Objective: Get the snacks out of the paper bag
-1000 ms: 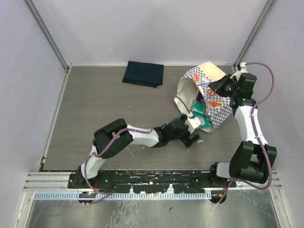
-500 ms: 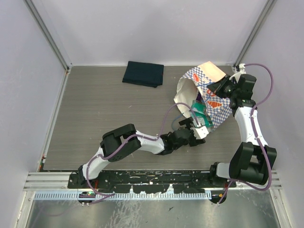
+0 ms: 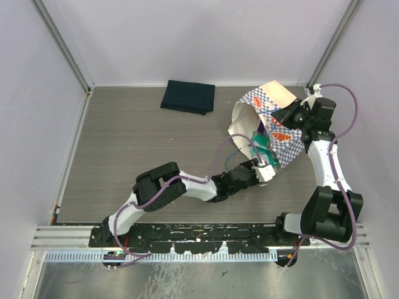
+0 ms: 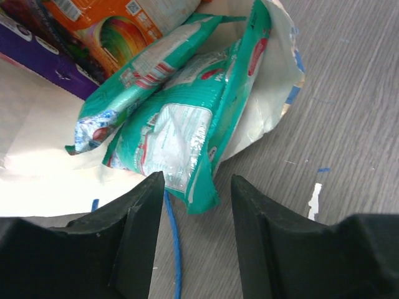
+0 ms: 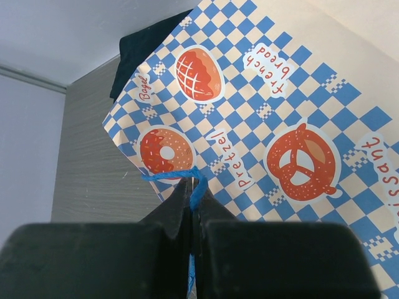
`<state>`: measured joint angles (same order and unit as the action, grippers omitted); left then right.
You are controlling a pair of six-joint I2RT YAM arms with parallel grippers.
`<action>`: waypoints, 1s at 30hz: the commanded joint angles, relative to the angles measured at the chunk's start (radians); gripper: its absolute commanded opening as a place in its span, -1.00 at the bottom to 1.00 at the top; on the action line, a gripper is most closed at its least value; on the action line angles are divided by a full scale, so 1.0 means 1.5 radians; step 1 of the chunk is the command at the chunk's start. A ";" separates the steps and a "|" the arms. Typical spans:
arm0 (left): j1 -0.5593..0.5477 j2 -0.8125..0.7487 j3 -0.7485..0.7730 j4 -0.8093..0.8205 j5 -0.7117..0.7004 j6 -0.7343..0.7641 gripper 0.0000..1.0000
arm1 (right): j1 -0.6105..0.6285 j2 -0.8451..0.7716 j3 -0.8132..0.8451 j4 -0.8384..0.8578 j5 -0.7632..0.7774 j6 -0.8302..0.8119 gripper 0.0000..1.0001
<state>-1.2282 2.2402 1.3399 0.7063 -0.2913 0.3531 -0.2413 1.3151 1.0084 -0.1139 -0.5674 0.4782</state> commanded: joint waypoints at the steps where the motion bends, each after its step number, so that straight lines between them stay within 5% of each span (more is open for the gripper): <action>1: 0.004 -0.039 -0.018 0.040 0.024 -0.017 -0.10 | 0.001 -0.027 0.000 0.029 -0.008 -0.005 -0.99; 3: 0.004 -0.048 -0.026 0.034 0.031 -0.023 -0.28 | 0.001 -0.027 0.000 0.030 -0.008 -0.005 -0.99; 6: 0.005 -0.061 -0.034 0.016 0.039 -0.034 -0.84 | 0.001 -0.027 -0.001 0.030 -0.010 -0.004 -0.99; 8: 0.005 -0.073 -0.044 0.013 0.042 -0.042 -0.98 | 0.001 -0.028 -0.002 0.030 -0.010 -0.005 -0.99; 17: 0.010 -0.171 -0.124 0.018 0.076 -0.064 -1.00 | 0.001 -0.028 -0.003 0.034 -0.014 -0.001 -0.99; 24: 0.039 -0.387 -0.253 -0.056 0.075 -0.123 -1.00 | 0.001 -0.033 -0.003 0.037 -0.020 0.004 -0.99; 27: 0.075 -0.506 -0.280 -0.184 0.056 -0.184 -1.00 | 0.001 -0.037 -0.003 0.041 -0.026 0.010 -0.99; 30: 0.126 -0.608 -0.229 -0.443 0.028 -0.295 -1.00 | 0.002 -0.044 -0.002 0.041 -0.029 0.011 -0.99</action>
<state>-1.1294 1.5341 0.9112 0.4034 -0.1875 0.1219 -0.2413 1.2957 0.9962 -0.1093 -0.5907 0.4850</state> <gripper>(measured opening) 0.015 0.054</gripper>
